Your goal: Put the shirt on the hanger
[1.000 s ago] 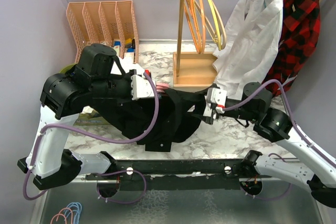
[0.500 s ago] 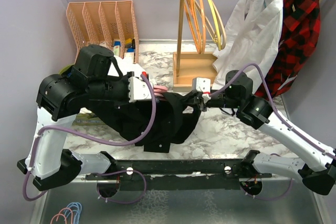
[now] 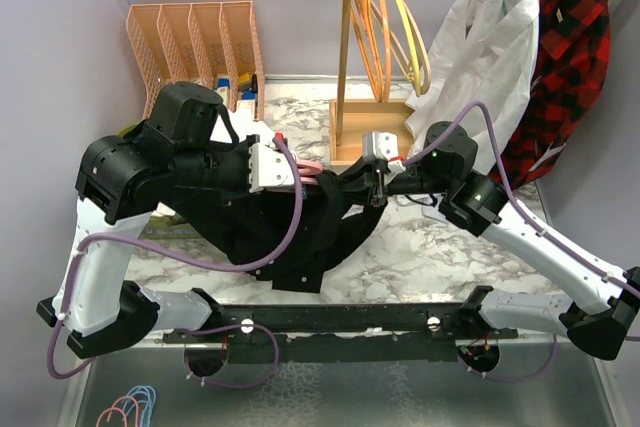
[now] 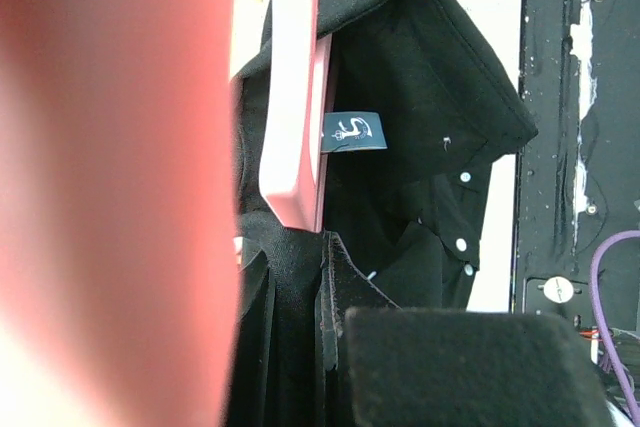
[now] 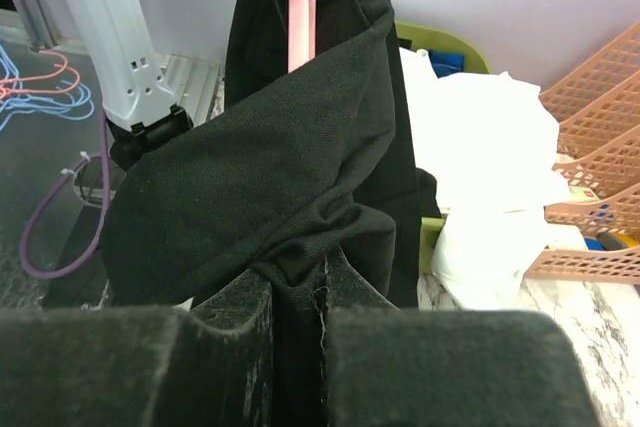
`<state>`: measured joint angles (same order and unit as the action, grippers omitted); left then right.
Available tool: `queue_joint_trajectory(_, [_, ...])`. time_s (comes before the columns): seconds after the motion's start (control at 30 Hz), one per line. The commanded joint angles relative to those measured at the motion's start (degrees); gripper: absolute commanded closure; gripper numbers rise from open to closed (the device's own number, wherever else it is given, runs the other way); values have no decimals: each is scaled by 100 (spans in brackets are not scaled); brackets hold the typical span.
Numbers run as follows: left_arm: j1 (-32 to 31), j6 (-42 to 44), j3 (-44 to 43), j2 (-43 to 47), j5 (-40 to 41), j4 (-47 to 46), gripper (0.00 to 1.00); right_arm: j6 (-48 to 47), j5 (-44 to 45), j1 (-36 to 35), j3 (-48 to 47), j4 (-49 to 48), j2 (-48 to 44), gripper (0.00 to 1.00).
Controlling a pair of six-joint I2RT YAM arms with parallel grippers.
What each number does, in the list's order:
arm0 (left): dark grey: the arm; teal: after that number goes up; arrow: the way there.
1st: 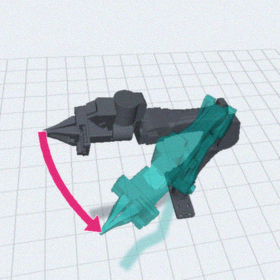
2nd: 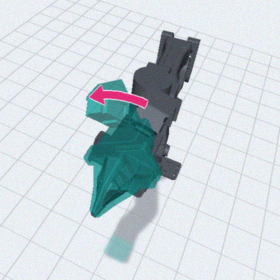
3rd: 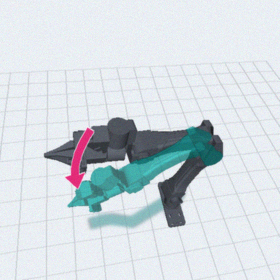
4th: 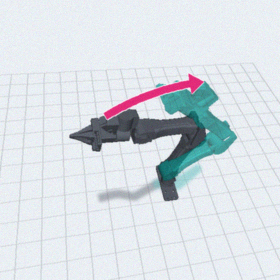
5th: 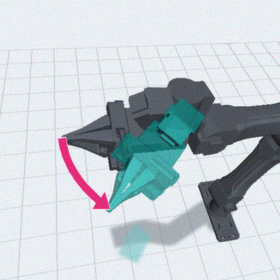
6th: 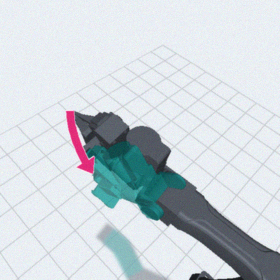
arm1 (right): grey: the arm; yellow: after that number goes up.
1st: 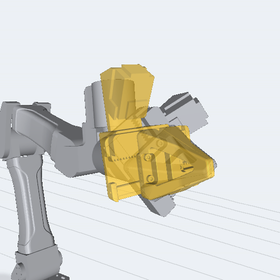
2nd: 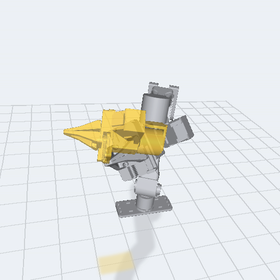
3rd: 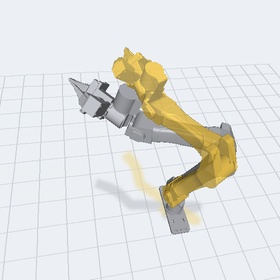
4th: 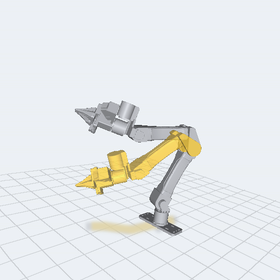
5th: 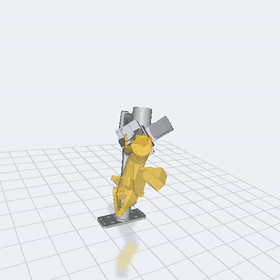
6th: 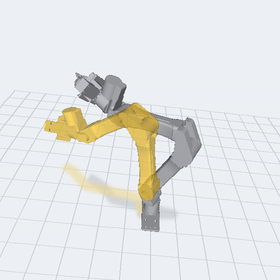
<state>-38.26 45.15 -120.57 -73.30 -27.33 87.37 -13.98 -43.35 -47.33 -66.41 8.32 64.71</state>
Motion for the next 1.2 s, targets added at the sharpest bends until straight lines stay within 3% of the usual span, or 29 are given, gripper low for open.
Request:
queue_joint_trajectory(0.0, [-15, 4, -264, 17, -266, -599, 100, 236, 47, -84, 144, -311, -24, 99])
queue_joint_trajectory(0.13, [-2, -2, -308, 9, -292, -607, 100, 609, 397, -84, 472, -613, -209, 99])
queue_joint_trajectory(0.27, [3, -18, -401, -46, -316, -623, 100, 777, 185, -83, 671, -706, -256, 99])
queue_joint_trajectory(0.37, [3, -16, -469, -84, -332, -623, 100, 739, 71, -90, 552, -379, -112, 76])
queue_joint_trajectory(0.43, [3, -20, -507, -96, -343, -625, 100, 701, 98, -91, 533, -269, -66, 68])
queue_joint_trajectory(0.57, [16, -47, -576, -109, -356, -620, 100, 655, 219, -92, 594, -356, -55, 71])
queue_joint_trajectory(0.63, [35, -50, -598, -110, -391, -616, 100, 682, 218, -85, 596, -485, -47, 97])
queue_joint_trajectory(0.67, [45, -56, -603, -113, -422, -612, 100, 741, 246, -86, 610, -588, -53, 99])
queue_joint_trajectory(0.83, [73, -45, -505, -132, -465, -645, 100, 1189, 103, -92, 711, -1234, -106, 99])
queue_joint_trajectory(0.97, [73, -39, -534, -174, -514, -637, 100, 1367, -69, -90, 579, -1306, 22, 80])
queue_joint_trajectory(1.17, [73, -81, -579, -200, -493, -677, 100, 1442, -189, -150, 497, -1295, 227, 76])
